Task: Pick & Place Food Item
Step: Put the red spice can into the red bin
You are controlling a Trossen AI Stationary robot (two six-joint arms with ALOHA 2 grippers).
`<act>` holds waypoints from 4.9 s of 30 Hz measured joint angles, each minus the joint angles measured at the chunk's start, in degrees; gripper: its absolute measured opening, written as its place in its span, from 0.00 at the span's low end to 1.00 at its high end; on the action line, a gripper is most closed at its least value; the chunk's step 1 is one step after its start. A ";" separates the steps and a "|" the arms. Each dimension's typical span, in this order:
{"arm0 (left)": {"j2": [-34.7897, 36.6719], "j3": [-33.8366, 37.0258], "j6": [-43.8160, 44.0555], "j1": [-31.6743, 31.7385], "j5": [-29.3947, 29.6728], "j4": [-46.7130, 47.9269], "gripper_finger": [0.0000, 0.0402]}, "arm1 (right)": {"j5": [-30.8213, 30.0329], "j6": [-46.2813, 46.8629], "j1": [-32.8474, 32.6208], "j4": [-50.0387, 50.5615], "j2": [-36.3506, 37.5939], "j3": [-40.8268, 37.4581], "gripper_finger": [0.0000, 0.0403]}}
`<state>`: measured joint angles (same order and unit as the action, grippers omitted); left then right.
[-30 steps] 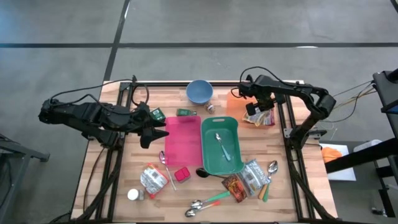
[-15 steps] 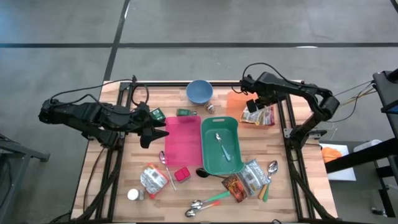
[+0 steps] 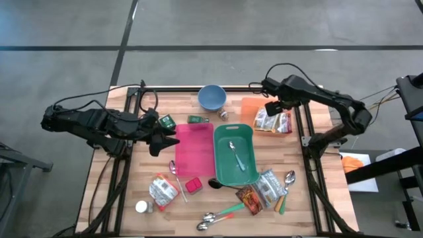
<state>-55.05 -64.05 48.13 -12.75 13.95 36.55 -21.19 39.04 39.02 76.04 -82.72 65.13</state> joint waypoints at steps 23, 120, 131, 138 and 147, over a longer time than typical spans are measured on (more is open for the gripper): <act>-9.23 0.63 -1.46 0.11 -10.50 22.14 0.73 | 10.68 2.53 -17.41 -23.12 19.46 -0.09 0.53; -40.82 -12.59 24.67 -12.44 -11.03 10.82 0.65 | 10.97 -9.47 -21.53 -19.84 15.65 -3.37 0.53; -46.65 -16.20 18.41 -12.44 -13.50 13.41 0.79 | 10.99 -9.50 -21.54 -19.22 16.02 -3.35 0.53; -48.41 -17.07 15.29 -12.83 -12.47 15.17 0.79 | 11.03 -9.50 -21.54 -19.22 16.02 -3.35 0.53; -49.90 -17.04 10.50 -12.81 -12.01 16.39 0.79 | 11.21 -9.54 -21.52 -19.02 16.02 -3.33 0.53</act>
<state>-104.95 -81.09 58.63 -25.56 1.93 52.95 -9.98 29.50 17.49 57.01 -66.70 61.80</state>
